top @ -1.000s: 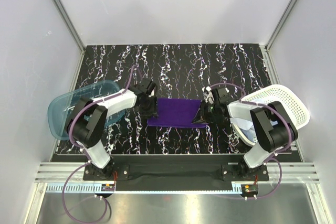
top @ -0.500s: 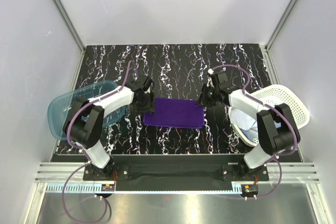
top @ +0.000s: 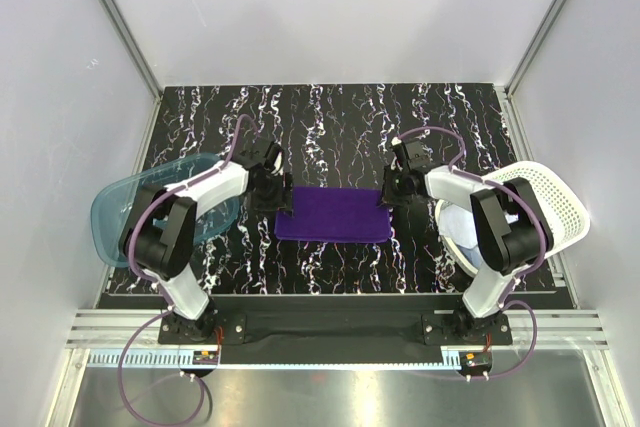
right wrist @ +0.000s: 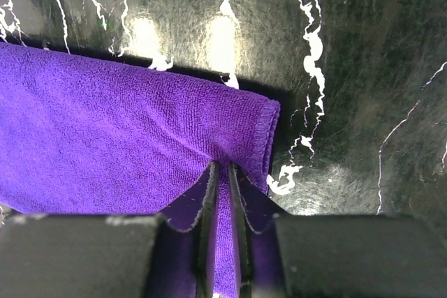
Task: Fold and stack the towels
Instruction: Neatly place the folded towel into the bin
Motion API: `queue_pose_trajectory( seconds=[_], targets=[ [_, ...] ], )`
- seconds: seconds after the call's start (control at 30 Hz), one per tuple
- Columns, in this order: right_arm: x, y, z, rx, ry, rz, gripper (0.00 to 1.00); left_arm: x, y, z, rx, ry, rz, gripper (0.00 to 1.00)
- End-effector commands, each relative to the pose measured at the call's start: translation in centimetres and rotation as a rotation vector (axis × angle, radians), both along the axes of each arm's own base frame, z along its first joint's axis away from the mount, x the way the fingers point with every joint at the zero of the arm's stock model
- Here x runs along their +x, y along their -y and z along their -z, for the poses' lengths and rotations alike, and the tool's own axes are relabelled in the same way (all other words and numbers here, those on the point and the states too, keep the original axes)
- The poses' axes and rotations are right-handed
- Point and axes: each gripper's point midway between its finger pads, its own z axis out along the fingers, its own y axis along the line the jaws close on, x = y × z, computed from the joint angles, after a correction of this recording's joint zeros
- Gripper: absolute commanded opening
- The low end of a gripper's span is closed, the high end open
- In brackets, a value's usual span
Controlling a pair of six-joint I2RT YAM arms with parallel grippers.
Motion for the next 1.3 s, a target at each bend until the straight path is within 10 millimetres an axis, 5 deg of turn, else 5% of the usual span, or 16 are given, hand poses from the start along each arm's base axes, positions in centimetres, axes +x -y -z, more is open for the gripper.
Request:
queue_pose_trajectory(
  seconds=[0.0, 0.17, 0.33, 0.53, 0.67, 0.87, 1.27],
  targets=[
    [0.9, 0.1, -2.2, -0.013, 0.087, -0.028, 0.20, 0.9, 1.9, -0.4, -0.102, 0.004, 0.071, 0.66],
    [0.9, -0.6, -7.9, 0.063, 0.198, -0.051, 0.27, 0.9, 0.9, 0.9, -0.036, -0.018, 0.038, 0.66],
    [0.0, -0.6, -10.0, 0.079, 0.229, -0.082, 0.40, 0.9, 0.5, 2.1, -0.010, -0.032, 0.009, 0.61],
    [-1.0, -0.3, -11.5, 0.098, 0.256, -0.072, 0.99, 1.0, -0.7, 1.8, 0.048, -0.025, -0.043, 0.26],
    [-1.3, -0.4, -12.7, 0.124, 0.280, -0.066, 1.00, 2.3, -0.3, -0.6, 0.033, 0.018, -0.063, 0.01],
    [-1.4, -0.1, -14.4, 0.124, 0.315, -0.056, 1.00, 4.2, -0.7, -5.6, 0.064, 0.090, -0.128, 0.00],
    [-2.0, 0.0, -14.0, 0.120, 0.304, -0.068, 1.00, 4.6, -9.0, -12.2, 0.286, 0.165, -0.314, 0.00]
  ],
)
